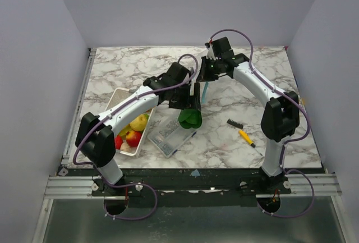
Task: Place the food in the zip-top bag and seal the zipper
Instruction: Place the fake vegetable in the zipper food storage bag.
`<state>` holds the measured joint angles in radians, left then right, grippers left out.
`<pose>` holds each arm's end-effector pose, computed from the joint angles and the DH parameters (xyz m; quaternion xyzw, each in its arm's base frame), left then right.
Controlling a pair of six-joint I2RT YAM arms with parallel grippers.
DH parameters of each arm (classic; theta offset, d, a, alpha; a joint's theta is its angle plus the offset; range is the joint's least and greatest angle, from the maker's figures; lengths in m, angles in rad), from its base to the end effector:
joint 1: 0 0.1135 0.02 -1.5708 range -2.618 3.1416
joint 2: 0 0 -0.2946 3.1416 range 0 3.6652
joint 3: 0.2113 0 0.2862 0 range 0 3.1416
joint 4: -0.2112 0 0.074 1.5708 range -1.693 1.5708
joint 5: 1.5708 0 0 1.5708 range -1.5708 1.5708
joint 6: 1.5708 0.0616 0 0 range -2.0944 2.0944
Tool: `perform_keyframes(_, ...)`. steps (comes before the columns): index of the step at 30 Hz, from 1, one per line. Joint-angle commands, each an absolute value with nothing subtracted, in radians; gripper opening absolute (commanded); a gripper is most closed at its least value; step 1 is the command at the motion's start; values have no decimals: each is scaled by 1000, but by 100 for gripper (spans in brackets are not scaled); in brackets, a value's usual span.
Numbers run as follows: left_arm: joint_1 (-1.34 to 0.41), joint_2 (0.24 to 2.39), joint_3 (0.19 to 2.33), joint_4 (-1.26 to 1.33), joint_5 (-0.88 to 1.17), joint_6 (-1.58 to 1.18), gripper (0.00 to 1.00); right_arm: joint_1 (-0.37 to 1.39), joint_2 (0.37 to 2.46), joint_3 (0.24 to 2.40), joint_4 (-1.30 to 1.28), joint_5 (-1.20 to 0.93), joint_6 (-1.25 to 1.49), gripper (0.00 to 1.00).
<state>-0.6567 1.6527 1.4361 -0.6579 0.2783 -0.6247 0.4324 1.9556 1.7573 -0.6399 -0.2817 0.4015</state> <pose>0.3190 -0.2672 0.3034 0.0622 0.9300 -0.3065 0.1930 0.4521 0.2275 0.2913 -0.0646 0.9235 0.2635 0.2712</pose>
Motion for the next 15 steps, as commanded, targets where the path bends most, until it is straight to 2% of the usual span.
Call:
perform_keyframes(1, -745, 1665, 1421, -749, -74, -505, 86, 436, 1959, 1775, -654, -334, 412, 1)
perform_keyframes(7, -757, 1735, 1404, -674, -54, -521, 87, 437, 1944, 1757, -640, -340, 416, 1)
perform_keyframes(11, -753, 1775, 1406, -622, -46, -530, 84, 437, 1936, 1756, -636, -344, 420, 0)
perform_keyframes(13, -748, 1795, 1412, -615, -46, -540, 77, 437, 1931, 1755, -637, -344, 422, 0)
perform_keyframes(15, -738, 1795, 1395, -578, -31, -553, 61, 437, 1927, 1752, -637, -347, 421, 0)
